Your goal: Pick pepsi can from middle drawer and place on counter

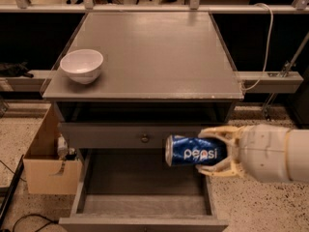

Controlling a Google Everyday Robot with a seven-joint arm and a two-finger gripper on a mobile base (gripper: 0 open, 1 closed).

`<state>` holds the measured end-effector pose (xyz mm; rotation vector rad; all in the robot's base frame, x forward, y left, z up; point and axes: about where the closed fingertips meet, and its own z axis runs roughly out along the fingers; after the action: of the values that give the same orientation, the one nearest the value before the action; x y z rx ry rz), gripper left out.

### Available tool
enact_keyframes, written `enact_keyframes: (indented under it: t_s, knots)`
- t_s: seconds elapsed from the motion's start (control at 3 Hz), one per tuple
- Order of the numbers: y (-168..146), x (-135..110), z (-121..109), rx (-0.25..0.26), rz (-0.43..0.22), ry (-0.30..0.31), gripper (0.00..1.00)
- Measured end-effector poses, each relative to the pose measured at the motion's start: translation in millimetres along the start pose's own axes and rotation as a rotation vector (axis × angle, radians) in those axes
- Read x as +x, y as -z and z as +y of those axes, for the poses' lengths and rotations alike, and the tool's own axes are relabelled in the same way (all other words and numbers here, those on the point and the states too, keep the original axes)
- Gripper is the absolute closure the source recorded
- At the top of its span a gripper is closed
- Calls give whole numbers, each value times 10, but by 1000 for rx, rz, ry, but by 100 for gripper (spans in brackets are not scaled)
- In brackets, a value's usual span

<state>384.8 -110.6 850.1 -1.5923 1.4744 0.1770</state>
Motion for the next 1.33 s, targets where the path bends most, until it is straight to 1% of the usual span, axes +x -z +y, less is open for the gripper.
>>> enact_keyframes:
  t_s: [0.33,0.67,1.0,1.33]
  knots:
    - [169,-161,-88,24,-34,-7,100]
    - [169,-162,-89,24,-34,-6,100]
    - [173,-257,-118,25,-34,23,100]
    - [174,-268,-122,25,-34,27,100]
